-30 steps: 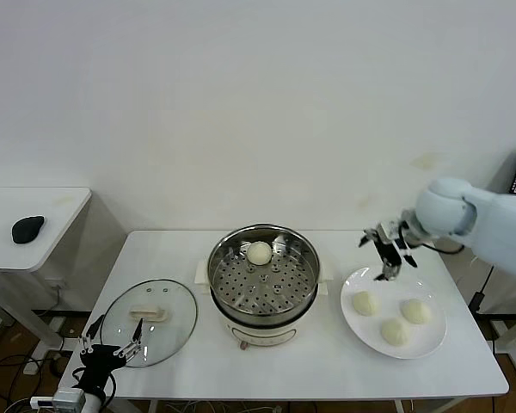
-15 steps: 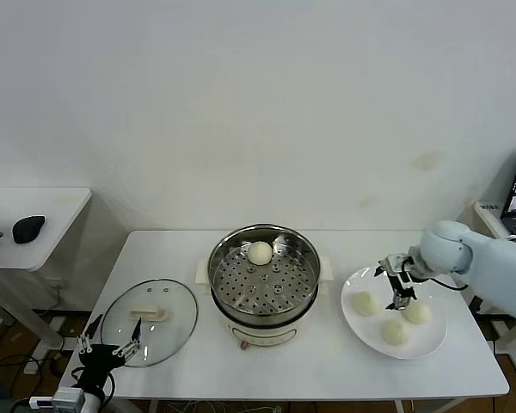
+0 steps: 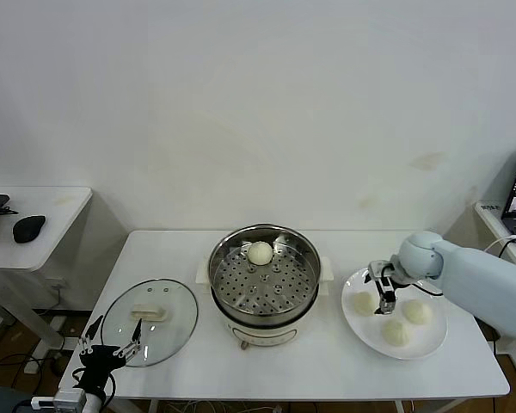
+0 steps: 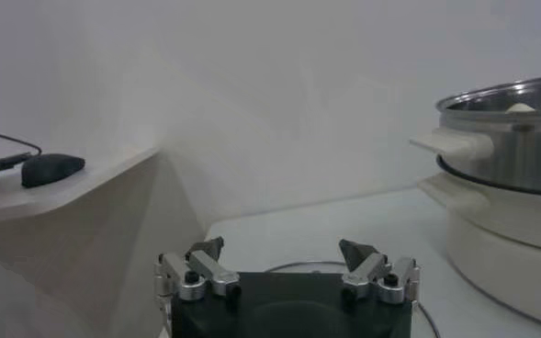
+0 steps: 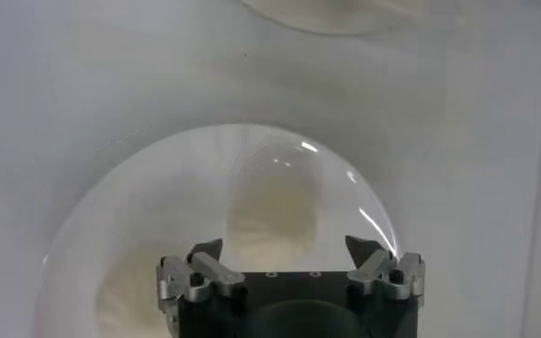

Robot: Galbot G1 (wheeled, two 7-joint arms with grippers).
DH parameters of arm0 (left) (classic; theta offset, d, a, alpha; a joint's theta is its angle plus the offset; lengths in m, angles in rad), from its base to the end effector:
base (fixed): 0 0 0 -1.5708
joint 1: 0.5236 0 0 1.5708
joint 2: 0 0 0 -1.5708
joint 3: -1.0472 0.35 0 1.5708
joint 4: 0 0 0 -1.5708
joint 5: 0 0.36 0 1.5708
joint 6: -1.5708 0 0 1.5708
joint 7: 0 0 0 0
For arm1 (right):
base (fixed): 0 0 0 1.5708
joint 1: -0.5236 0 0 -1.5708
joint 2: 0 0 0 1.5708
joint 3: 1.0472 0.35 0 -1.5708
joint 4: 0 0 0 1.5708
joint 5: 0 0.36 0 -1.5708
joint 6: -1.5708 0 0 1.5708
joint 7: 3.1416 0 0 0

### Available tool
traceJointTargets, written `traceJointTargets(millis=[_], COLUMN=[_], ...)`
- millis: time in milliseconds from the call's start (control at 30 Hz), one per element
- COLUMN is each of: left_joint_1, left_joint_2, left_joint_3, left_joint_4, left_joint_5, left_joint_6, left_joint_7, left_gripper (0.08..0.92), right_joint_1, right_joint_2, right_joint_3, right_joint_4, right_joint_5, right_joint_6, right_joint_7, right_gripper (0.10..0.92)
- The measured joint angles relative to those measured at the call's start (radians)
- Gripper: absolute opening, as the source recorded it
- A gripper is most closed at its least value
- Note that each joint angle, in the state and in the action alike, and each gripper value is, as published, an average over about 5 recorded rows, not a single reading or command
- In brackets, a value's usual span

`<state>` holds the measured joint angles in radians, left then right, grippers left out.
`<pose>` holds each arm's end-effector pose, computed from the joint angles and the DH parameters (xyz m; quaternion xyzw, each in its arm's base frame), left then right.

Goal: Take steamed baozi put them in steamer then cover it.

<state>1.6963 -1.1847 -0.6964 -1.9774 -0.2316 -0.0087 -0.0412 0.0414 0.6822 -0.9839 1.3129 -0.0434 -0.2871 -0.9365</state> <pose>0.1562 0.1309 -0.3331 0.0088 -0.9906 -0.0960 0.0976 0.4959 -0.1239 -0.2347 0.4877 -0.5381 0.5627 0.3949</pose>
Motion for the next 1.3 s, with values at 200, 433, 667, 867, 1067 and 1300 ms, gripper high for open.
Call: traceJointTargets(millis=[200, 433, 667, 867, 1067, 1300], left_joint_1=[0.001, 0.001, 0.007, 0.011, 0.006, -0.005], left_joint_2=[-0.001, -0.005, -0.006, -0.007, 0.0, 0.009], left_joint_3=[0.0, 0.003, 0.001, -0.002, -0.001, 0.007], left_joint_4=[0.004, 0.004, -0.003, -0.013, -0.017, -0.014], left_joint_5=[0.0, 0.0, 0.006, 0.005, 0.0, -0.009], left_joint_6=[0.0, 0.0, 0.001, 0.009, 0.013, 0.013], left_joint_7=[0.002, 0.001, 0.002, 0.002, 0.004, 0.003], left_gripper=[0.823, 0.823, 0.823, 0.823, 0.823, 0.823], right_joint_1=[-0.032, -0.041, -0.03, 0.025, 0.15, 0.377], right_joint_2=[0.022, 0.034, 0.029, 0.0, -0.039, -0.038], right_joint_3=[0.025, 0.037, 0.034, 0.009, -0.054, -0.175], right_joint_4=[-0.026, -0.039, -0.032, 0.0, 0.055, 0.12], right_joint_5=[-0.022, -0.032, -0.023, 0.015, 0.089, 0.203], right_joint_6=[-0.006, -0.011, -0.02, -0.038, -0.058, -0.086], right_joint_7=[-0.008, -0.013, -0.018, -0.026, -0.034, -0.032], right_gripper=[0.719, 0.618, 0.56, 0.544, 0.55, 0.552])
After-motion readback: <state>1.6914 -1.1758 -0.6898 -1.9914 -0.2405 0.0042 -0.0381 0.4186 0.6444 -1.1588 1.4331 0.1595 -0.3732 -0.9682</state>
